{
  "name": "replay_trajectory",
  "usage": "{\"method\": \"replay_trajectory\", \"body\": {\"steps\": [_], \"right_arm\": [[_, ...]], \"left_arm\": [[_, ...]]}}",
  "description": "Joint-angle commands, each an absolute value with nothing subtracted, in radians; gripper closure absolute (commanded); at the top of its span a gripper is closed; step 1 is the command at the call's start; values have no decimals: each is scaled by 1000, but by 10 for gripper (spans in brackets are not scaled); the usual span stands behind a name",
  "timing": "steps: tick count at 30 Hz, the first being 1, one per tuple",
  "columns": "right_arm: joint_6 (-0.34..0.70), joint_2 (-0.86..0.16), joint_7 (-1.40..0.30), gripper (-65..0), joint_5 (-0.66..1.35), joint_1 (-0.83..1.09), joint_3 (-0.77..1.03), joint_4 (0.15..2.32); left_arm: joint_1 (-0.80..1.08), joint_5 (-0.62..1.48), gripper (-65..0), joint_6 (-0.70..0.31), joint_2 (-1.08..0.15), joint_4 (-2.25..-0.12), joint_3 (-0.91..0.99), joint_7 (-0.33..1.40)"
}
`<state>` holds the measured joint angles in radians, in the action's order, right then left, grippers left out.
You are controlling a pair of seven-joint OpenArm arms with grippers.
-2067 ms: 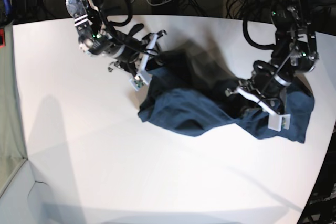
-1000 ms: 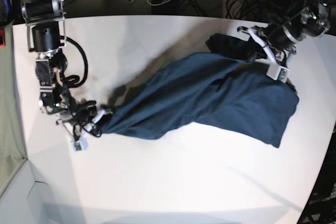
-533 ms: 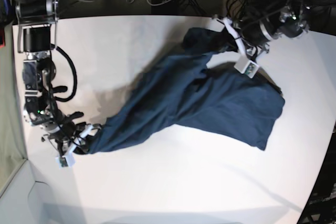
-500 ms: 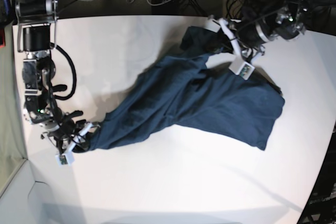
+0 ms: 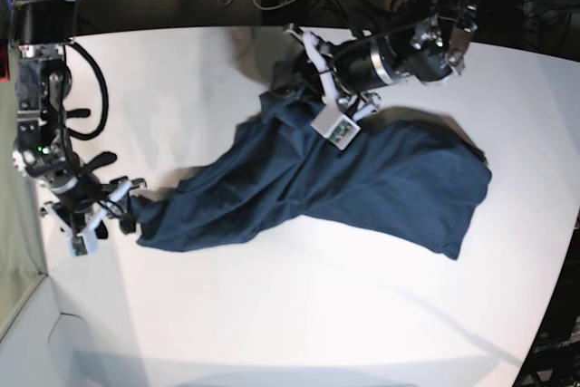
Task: Layout the t-shirt on the table in an organized manner, then fold the t-shirt properly
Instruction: 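Drag the shirt apart, right gripper pulling its end away from the left, then release the shirt with both grippers and raise them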
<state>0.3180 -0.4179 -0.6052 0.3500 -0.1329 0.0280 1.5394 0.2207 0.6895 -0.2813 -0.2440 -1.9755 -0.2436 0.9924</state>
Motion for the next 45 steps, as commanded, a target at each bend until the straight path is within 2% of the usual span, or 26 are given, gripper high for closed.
{"method": "replay_trajectory", "body": {"steps": [1,3,5,8,11,14,21,30,37,45], "right_arm": [[320,-417,-578,-315,363,-145,54,1578],[320,-389,-579,-323,363,-113,94,1609],[320,-358,-579,-350,363,-73,119,1643],[320,-318,-579,-394,364,4,136,1713],[320,-283,-579,-420,367,99,131,1804],[321,-231,-579,-422,367,179,130,1876],[326,-197,-579,-421,378,344,117,1979],[326,-206,-581,-422,430,461,-76,2003],[326,-254,-581,-422,429,490,-177,1997],[326,-246,-579,-420,427,478,-202,1893]], "left_arm": [[213,719,-129,-286,-243,-1992,-240,1004],[213,731,-231,-288,-240,-1992,-237,1050],[213,733,-344,-292,-237,-1997,-239,1058],[213,733,-481,-292,-242,-2003,-234,1058],[213,733,-572,-288,-243,-2006,-214,1058],[220,745,-624,-294,-237,-2006,-120,1058],[196,946,-628,-288,-240,-1992,280,1058],[124,874,-628,-291,-246,-1796,716,1070],[108,822,-628,-294,-295,-1656,759,1064],[114,822,-628,-294,-291,-1577,759,1059]]}}
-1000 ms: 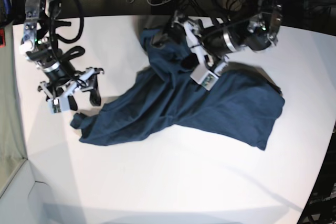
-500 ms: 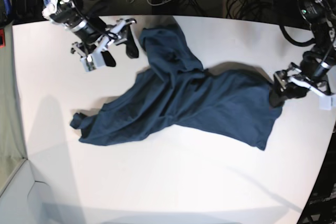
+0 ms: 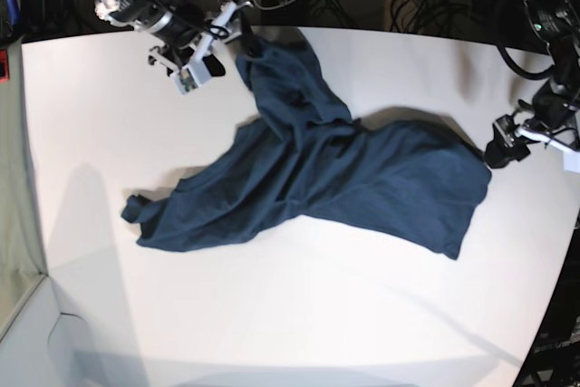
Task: Layout the t-shirt on the table in an organized manner, then fold the t-shirt properly
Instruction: 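Release the shirt with both grippers and raise them, then grasp the shirt hem with the left gripper and a corner with the right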
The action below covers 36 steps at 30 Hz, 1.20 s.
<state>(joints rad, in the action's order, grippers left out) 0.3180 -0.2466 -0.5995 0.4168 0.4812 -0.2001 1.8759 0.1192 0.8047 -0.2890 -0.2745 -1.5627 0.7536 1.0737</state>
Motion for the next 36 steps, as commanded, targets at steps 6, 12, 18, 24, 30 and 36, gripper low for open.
{"method": "replay_trajectory", "body": {"steps": [6,12,18,24,30,36], "right_arm": [[326,-246,-576,-418,427,443,-251,1827],[326,-248,-578,-278,427,415,-308,1817],[326,-262,-578,0,427,403,-302,1830],[326,-292,-579,0,429,404,-228,1925],[326,-292,-579,0,429,403,-194,1948],[326,-292,-579,0,429,412,-193,1949]], "left_arm": [[110,820,-628,-294,-294,-1504,756,1059],[97,820,-628,-294,-272,-1491,733,1058],[87,820,-628,-291,-248,-1491,636,1058],[44,817,-628,-286,-214,-1489,584,1056],[-15,728,-628,-286,-171,-1492,506,1056],[-42,647,-627,-297,-124,-1491,504,1056]]}}
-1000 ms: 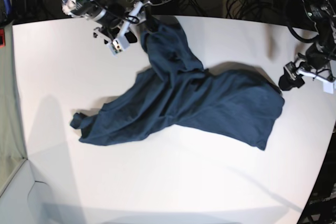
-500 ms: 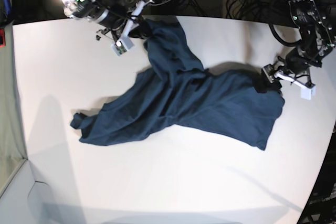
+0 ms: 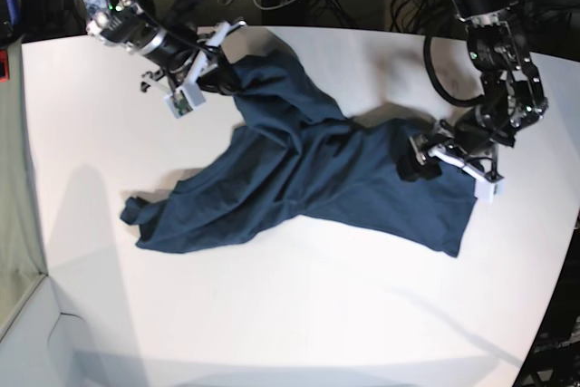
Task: Layout the t-shirt on the table in an organized manner, then fold the t-shirt properly
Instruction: 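Grasp the shirt hem with the left gripper and a corner with the right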
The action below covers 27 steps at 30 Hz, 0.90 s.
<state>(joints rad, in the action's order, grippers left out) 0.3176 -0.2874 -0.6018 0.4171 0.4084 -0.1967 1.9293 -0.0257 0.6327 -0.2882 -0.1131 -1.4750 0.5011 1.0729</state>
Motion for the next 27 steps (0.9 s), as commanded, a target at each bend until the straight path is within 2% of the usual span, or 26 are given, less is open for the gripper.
{"method": "replay_trajectory", "body": {"steps": [1,6,16,18,19,21,24,25,27], "right_arm": [[326,-292,-579,0,429,414,-193,1949],[326,-292,-579,0,427,417,-193,1946],[326,-294,-579,0,427,415,-193,1946],[326,-294,-579,0,427,412,-193,1946],[326,-294,-579,0,427,410,-193,1946],[326,-294,-579,0,427,409,-193,1946],[326,-294,-579,0,427,409,-193,1946],[326,-294,-579,0,427,409,-193,1946],[326,-294,-579,0,427,409,-193,1946]], "left_arm": [[-45,648,-627,-297,-124,-1495,504,1056],[-85,746,-627,-291,-131,-1491,509,1058],[-145,760,-625,-298,-127,-1432,503,1058],[-153,760,-598,-298,-130,-1411,504,1058],[-157,760,-563,-298,-130,-1405,504,1058],[-180,760,-439,-298,-127,-1394,503,1058],[-214,760,-172,-298,-122,-1359,503,1058],[-226,760,-116,-298,-122,-1342,503,1056],[-246,760,-65,-297,-110,-1305,506,1056]]}}
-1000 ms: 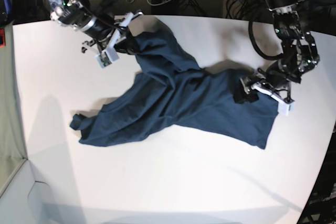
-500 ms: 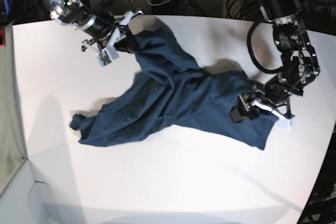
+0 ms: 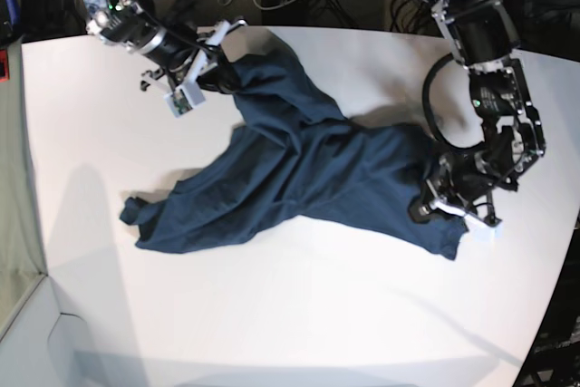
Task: Layout the t-shirt on the table in an organized manner, then fold the t-shirt properly
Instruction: 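Grasp the shirt hem with the left gripper and a corner with the right, then pull the shirt taut between both grippers to flatten it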
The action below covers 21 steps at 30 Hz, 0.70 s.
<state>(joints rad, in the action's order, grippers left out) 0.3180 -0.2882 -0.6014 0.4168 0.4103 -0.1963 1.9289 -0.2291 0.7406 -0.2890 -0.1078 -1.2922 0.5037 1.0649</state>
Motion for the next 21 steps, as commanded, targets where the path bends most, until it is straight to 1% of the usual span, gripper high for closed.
{"method": "replay_trajectory", "body": {"steps": [1,3,4,5,9,14,18,21], "right_arm": [[326,-294,-579,0,427,409,-193,1946],[326,-294,-579,0,427,409,-193,1946],[326,-294,-579,0,427,409,-193,1945],[326,-294,-579,0,427,407,-191,1945],[326,-295,-579,0,427,407,-182,1945],[326,-294,-579,0,427,409,-139,1945],[326,-294,-579,0,427,409,-125,1945],[326,-294,-579,0,427,409,-125,1945]], "left_arm": [[-252,757,-53,-297,-108,-1291,509,1056],[-259,753,-28,-292,-107,-1271,509,1056],[-268,753,-3,-289,-104,-1264,507,1056],[-275,753,0,-288,-104,-1257,504,1056],[-289,760,-4,-288,-104,-1277,507,1056],[-300,759,-2,-291,-111,-1389,510,1056],[-265,759,-5,-295,-160,-1471,553,1067],[-217,759,-7,-295,-209,-1483,565,1069]]}}
